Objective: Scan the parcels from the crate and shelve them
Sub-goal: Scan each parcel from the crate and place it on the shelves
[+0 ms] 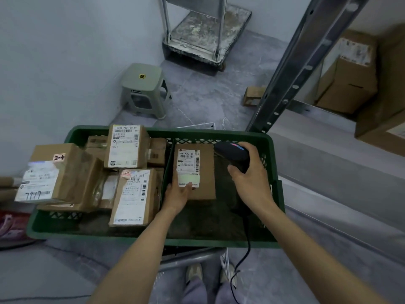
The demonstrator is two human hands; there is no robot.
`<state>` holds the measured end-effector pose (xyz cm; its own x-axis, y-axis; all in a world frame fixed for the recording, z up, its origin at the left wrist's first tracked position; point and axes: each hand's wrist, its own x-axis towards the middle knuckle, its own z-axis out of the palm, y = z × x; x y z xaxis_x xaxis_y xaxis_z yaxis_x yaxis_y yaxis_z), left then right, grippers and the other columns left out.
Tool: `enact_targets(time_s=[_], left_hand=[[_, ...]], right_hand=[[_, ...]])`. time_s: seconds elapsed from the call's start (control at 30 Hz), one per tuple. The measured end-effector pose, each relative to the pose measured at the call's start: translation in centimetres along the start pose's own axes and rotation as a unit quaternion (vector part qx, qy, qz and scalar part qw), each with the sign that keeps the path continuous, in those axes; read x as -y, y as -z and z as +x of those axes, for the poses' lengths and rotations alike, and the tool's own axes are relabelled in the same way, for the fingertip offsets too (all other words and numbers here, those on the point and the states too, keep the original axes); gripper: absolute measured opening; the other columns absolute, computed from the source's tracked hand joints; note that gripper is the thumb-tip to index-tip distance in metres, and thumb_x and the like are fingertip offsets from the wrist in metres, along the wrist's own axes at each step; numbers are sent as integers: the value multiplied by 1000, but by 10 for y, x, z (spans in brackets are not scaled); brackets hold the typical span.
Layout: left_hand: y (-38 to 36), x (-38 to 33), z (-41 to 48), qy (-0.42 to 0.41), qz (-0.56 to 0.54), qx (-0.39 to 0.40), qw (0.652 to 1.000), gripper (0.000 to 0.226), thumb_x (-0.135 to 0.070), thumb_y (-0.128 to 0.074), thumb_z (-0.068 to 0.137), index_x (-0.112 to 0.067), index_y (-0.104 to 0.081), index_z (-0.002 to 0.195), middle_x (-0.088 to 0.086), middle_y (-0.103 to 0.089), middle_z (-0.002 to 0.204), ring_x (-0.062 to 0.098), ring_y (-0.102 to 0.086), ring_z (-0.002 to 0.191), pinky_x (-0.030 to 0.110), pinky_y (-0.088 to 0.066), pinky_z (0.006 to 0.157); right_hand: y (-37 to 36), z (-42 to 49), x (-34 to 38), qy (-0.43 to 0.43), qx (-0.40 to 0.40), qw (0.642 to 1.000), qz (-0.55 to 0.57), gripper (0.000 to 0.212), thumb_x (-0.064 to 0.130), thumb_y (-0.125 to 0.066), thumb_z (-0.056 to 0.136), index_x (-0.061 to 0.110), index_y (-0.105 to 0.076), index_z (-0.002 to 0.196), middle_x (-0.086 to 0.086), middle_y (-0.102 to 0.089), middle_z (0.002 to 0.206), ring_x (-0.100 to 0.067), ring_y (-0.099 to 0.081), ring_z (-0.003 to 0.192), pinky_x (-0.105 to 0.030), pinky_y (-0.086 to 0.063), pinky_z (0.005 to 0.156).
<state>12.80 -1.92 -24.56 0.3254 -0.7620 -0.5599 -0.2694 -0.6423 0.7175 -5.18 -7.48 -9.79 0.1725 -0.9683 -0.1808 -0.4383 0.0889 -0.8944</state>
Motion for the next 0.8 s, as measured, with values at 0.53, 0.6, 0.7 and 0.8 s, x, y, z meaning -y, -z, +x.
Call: enact_targets(time_s=[0.53, 0.6, 0.7, 0.8], left_hand=[[-8, 14, 12, -46, -85, -29, 995, 97, -23, -74, 82, -31, -8, 153, -6, -41, 144, 11, -38, 129, 24, -29, 101], [-9, 13, 12, -43, -89, -35, 994, 96, -21, -74, 82, -29, -9, 153, -4, -41, 146, 8, -37, 126, 23, -28, 101], [-10, 12, 12, -39, -96, -48, 993, 93, -19, -75, 82, -29, -15, 153, -4, -45, 144, 12, -41, 128, 23, -29, 101], [-13, 13, 10, -37, -106, -59, 992, 92, -17, -75, 81, -30, -18, 152, -6, -47, 142, 4, -41, 121, 21, -31, 99]], right_hand=[[-2, 8, -18, -22, 2, 1000, -4, 59, 8, -63, 88, 39, -39, 131, 17, -51, 118, -3, -52, 106, -26, -48, 94], [-3, 7, -18, -18, 4, 1000, -6, 59, 8, -63, 88, 40, -38, 131, 17, -51, 118, -3, -53, 106, -24, -47, 92], [-5, 6, -18, -19, 5, 1000, 0, 58, 8, -63, 88, 40, -39, 130, 20, -52, 114, -1, -54, 103, -23, -47, 93], [-7, 3, -18, -17, 4, 1000, 3, 58, 8, -63, 88, 40, -39, 130, 24, -51, 112, 13, -50, 98, -16, -44, 91]])
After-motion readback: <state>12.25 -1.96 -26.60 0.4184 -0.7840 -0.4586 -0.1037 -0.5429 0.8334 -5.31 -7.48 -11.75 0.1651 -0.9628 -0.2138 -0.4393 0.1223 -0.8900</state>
